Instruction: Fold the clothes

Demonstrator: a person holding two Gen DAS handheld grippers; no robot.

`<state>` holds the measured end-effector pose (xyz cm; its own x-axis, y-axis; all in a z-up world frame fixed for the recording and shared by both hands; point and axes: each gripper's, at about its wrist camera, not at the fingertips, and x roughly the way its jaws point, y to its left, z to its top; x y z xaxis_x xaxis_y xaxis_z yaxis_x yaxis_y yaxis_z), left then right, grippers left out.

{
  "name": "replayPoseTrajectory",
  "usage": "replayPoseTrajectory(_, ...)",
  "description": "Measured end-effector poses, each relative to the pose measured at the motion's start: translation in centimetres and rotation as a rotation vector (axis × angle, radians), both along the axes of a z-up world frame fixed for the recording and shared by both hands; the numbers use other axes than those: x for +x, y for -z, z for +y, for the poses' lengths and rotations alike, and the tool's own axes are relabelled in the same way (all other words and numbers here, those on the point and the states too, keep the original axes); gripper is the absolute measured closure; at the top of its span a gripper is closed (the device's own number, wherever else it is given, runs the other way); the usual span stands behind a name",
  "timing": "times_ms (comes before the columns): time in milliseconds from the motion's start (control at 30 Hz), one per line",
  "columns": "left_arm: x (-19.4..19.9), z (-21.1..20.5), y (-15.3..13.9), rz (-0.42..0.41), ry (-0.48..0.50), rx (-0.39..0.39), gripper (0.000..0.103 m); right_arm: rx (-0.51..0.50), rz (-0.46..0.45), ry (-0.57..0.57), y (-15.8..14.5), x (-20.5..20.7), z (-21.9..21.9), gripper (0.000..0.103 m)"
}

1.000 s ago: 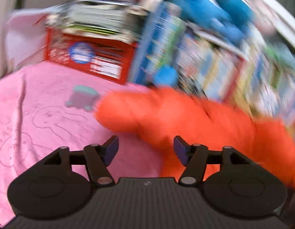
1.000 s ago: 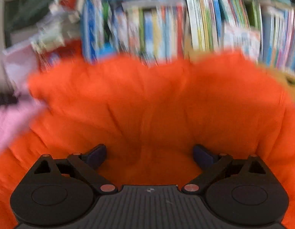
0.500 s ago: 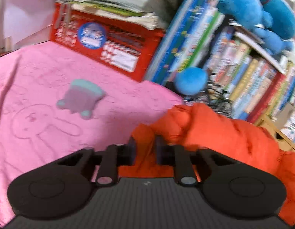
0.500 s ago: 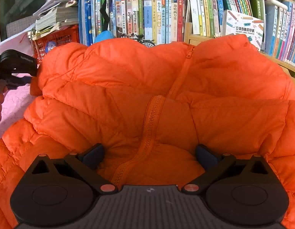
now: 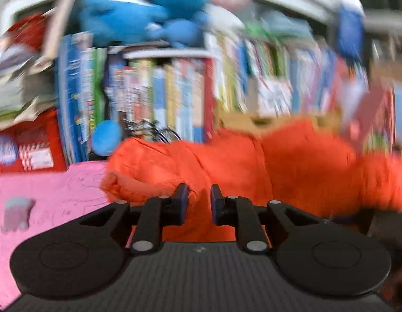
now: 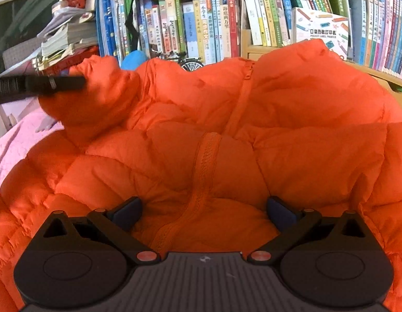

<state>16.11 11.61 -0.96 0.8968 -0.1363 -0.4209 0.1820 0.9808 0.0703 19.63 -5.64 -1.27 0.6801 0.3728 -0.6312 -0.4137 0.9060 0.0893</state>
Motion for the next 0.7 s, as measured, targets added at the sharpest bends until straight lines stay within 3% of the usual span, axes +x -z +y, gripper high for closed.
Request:
replayPoseTrajectory(200, -0.1, -1.3, 1.7, 0.091, 0.025, 0.061, 0.086, 0.019, 0.003, 0.004, -0.1, 0.0, -0.1, 0.000)
replayPoseTrajectory(400, -1.5, -0.8, 2.7, 0.152, 0.025, 0.083, 0.086, 0.180, 0.031, 0.049, -0.2, 0.6, -2.4, 0.000)
replayPoseTrajectory(500, -3.9, 0.1, 1.4, 0.128, 0.041, -0.008, 0.084, 0.208, 0.035, 0.054, -0.1, 0.7, -2.9, 0.000)
replayPoseTrajectory(567, -5.8, 1.5, 0.1, 0.078, 0.039, -0.093, 0.078, 0.198, 0.034, 0.054, -0.1, 0.7, -2.7, 0.000)
replayPoseTrajectory(633, -6.9, 3.8, -1.1, 0.021, -0.055, -0.171, 0.076, 0.195, 0.033, 0.054, -0.1, 0.7, -2.6, 0.000)
replayPoseTrajectory(700, -7.6, 6.4, -2.1, -0.040, -0.168, -0.253, 0.067, 0.194, 0.033, 0.054, -0.1, 0.6, -2.6, 0.000)
